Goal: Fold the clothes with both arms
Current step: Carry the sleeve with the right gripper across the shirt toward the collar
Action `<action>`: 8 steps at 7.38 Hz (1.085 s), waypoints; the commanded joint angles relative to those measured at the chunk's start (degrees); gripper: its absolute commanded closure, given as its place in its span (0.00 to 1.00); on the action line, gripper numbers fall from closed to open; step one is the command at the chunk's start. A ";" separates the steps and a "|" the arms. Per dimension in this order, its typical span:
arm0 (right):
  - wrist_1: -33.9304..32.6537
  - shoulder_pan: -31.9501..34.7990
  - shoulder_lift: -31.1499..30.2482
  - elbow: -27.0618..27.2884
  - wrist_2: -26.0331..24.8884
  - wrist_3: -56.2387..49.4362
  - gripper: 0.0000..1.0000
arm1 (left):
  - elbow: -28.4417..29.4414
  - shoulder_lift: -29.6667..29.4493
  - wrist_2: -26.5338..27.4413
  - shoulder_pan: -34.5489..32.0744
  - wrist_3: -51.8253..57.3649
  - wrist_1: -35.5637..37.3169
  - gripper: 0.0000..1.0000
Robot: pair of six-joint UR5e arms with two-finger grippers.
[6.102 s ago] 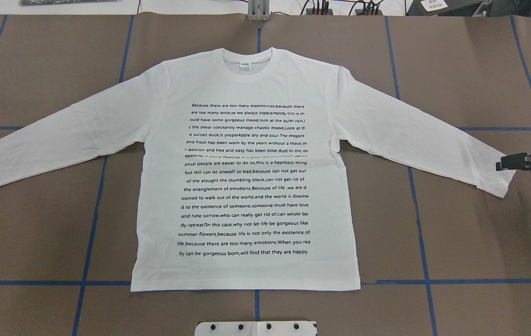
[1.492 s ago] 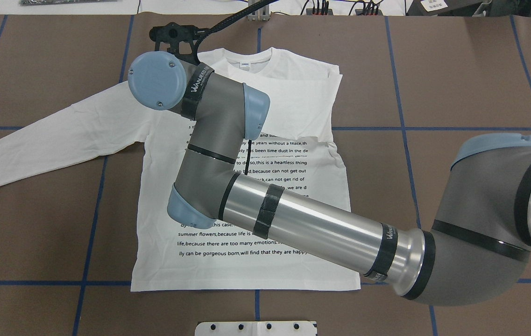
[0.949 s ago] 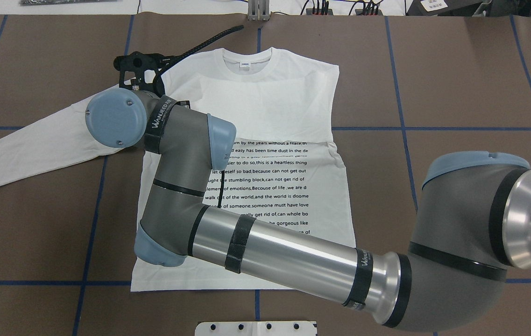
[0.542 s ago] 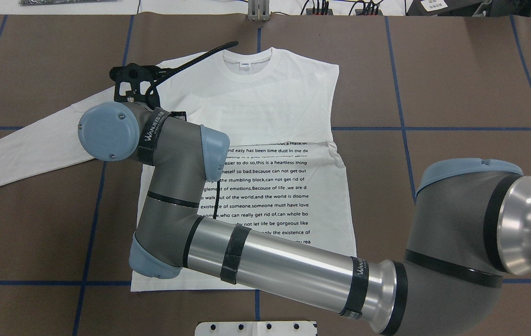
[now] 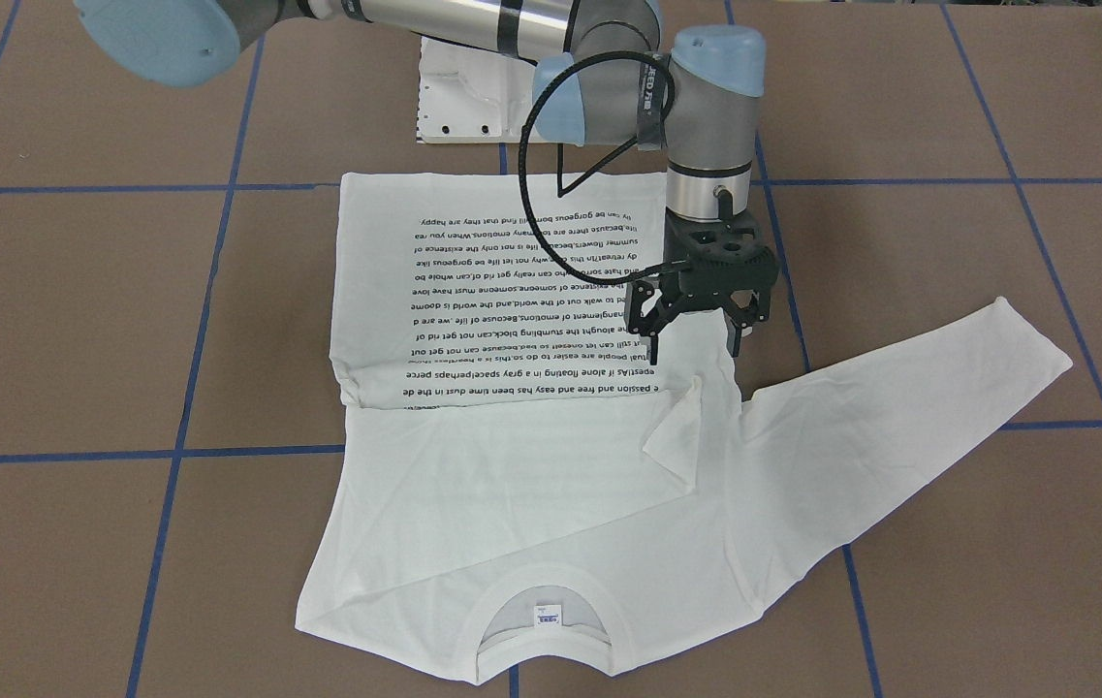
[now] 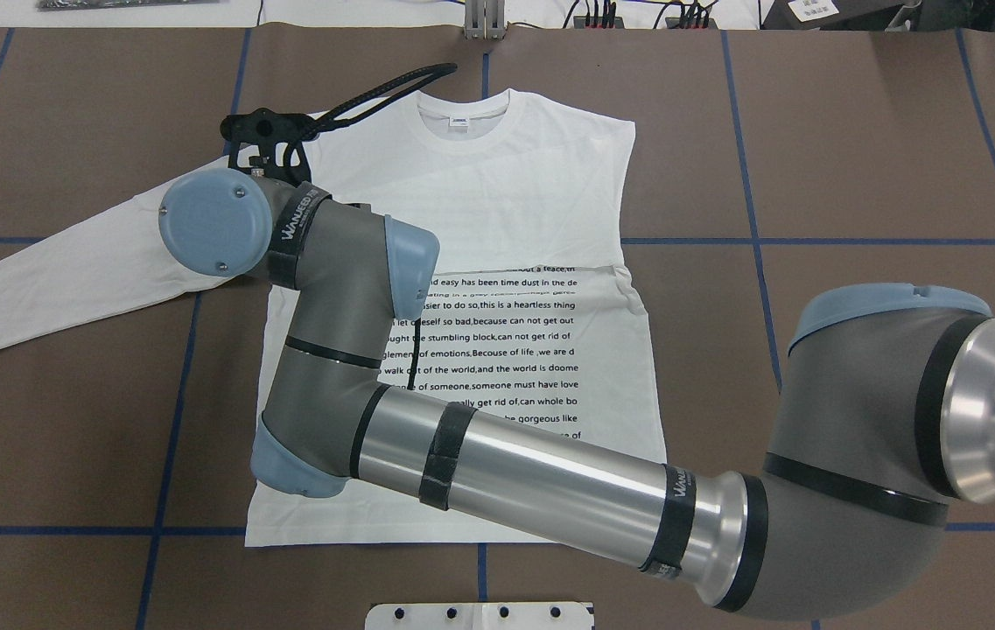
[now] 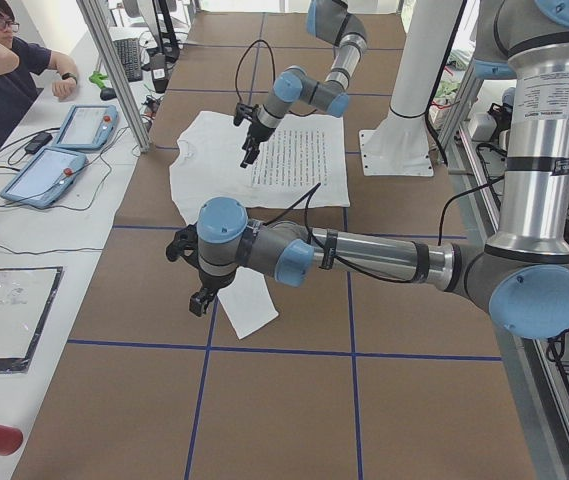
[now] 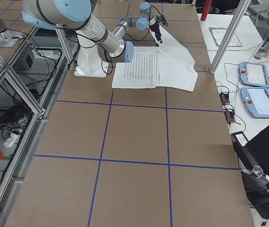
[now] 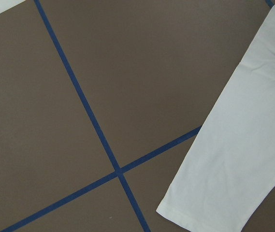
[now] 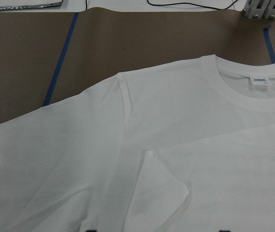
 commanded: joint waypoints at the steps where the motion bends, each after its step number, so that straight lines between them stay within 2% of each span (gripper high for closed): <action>1: -2.93 6.59 -0.77 0.14 13.48 -2.28 0.00 | 0.61 -0.30 -0.71 0.07 -0.10 -2.71 0.00; 2: -7.29 10.02 -4.17 4.40 21.02 -4.82 0.00 | 2.44 0.23 -1.23 0.33 -0.53 -8.39 0.00; 4: -19.50 15.56 -15.14 21.85 27.05 -16.29 0.00 | 3.16 2.15 -0.97 1.65 -4.11 -9.59 0.00; 5: -22.86 19.16 -20.59 28.29 30.64 -21.23 0.00 | 2.99 2.69 -0.62 4.26 -12.49 -10.46 0.00; 7: -23.77 28.12 -34.64 39.46 37.32 -37.91 0.00 | 2.99 5.57 2.79 8.93 -21.33 -16.14 0.00; 8: -23.60 32.60 -39.75 42.12 39.62 -45.11 0.00 | 3.08 9.07 3.76 10.86 -26.94 -23.49 0.00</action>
